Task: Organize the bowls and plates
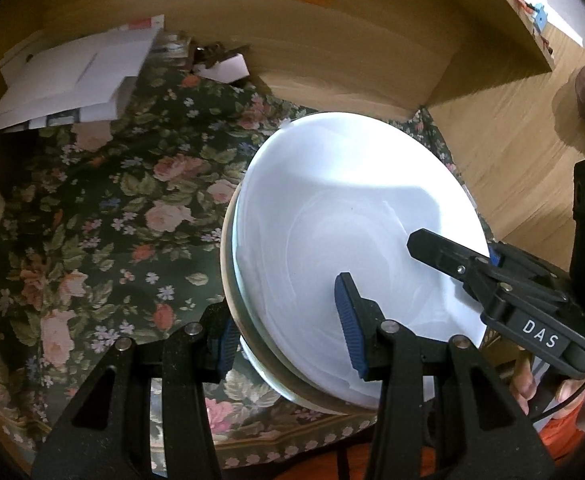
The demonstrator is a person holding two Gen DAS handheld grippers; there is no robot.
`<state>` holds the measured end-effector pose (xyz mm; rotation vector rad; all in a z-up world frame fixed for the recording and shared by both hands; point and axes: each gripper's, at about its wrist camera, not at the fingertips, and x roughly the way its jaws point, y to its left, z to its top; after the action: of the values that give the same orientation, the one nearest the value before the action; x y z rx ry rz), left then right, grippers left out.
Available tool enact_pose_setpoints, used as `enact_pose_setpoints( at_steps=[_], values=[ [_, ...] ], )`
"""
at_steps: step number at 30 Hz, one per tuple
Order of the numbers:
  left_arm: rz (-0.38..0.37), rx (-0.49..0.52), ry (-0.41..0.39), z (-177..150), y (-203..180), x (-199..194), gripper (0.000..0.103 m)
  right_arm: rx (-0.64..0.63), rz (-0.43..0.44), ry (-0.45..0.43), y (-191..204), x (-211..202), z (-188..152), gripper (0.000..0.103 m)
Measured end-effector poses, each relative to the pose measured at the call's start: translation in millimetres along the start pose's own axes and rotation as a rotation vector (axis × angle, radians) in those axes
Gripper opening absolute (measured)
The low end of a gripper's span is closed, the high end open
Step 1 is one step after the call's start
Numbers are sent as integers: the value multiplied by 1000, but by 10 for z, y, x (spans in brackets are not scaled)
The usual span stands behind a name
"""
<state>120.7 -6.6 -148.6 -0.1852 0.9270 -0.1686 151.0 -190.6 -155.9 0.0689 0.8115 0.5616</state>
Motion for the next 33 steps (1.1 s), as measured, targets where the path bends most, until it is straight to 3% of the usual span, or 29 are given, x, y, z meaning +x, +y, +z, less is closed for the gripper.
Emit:
enact_pose_setpoints(
  at_steps=[16,25,33],
  values=[
    [-5,-20,97,7,20,514,44,67,-5,81,-308,315,-112,33],
    [-50,-48,89,40,65,508,44,45,-19,72,-333,315,-138,36],
    [-13,-6,-31,17,47,142,44,3,-69,8,-241,100,-118,46]
  ],
)
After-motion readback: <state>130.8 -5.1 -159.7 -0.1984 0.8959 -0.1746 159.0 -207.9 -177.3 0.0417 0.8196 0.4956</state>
